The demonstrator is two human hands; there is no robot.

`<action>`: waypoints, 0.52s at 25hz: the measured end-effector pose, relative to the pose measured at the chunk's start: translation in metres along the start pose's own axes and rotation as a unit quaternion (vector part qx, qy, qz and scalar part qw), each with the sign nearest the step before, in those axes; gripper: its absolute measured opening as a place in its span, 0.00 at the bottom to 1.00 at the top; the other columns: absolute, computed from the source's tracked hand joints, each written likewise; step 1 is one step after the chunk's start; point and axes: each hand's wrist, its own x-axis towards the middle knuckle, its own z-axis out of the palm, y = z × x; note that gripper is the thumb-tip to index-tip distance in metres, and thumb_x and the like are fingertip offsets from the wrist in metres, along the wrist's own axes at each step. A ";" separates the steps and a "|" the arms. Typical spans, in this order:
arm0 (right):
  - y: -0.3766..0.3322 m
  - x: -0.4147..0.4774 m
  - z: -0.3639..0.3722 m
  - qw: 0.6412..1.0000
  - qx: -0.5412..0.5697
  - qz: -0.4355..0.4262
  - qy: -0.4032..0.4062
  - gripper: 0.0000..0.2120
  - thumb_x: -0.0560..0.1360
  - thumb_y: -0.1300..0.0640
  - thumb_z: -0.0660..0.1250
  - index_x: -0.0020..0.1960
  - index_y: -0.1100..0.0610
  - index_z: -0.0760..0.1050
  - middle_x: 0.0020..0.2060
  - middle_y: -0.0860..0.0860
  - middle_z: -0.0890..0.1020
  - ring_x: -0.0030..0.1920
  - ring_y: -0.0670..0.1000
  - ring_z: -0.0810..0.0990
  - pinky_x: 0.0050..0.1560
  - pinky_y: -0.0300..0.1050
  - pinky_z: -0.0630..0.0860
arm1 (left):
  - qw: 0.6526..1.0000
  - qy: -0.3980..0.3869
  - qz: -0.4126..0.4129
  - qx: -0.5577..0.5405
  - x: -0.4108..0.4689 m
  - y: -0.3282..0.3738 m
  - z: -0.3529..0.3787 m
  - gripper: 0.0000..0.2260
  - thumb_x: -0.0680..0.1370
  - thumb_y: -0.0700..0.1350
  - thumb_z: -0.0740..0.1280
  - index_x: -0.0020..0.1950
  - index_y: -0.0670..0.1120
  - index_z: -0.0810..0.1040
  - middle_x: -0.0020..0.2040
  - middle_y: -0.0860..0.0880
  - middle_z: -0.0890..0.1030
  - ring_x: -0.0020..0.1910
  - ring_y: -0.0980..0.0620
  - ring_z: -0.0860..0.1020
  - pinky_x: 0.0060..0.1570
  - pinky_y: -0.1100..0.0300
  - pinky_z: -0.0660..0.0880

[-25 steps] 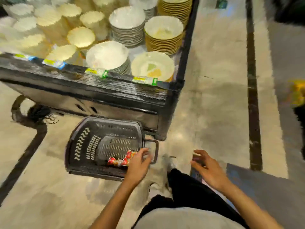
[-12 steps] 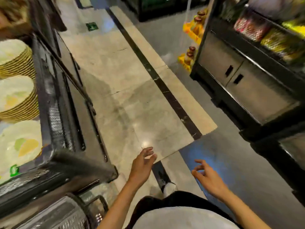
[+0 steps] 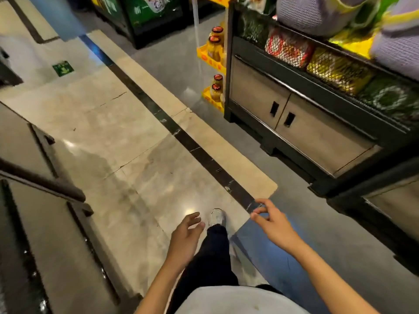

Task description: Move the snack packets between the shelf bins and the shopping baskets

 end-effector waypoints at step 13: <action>-0.077 0.182 -0.082 0.967 0.119 0.144 0.176 0.19 0.77 0.56 0.65 0.67 0.52 0.67 0.50 0.47 0.77 0.52 0.52 0.78 0.55 0.42 0.71 | 0.954 -0.236 0.138 0.124 0.311 0.237 0.038 0.14 0.80 0.46 0.63 0.66 0.49 0.71 0.56 0.54 0.75 0.51 0.60 0.74 0.42 0.76 0.69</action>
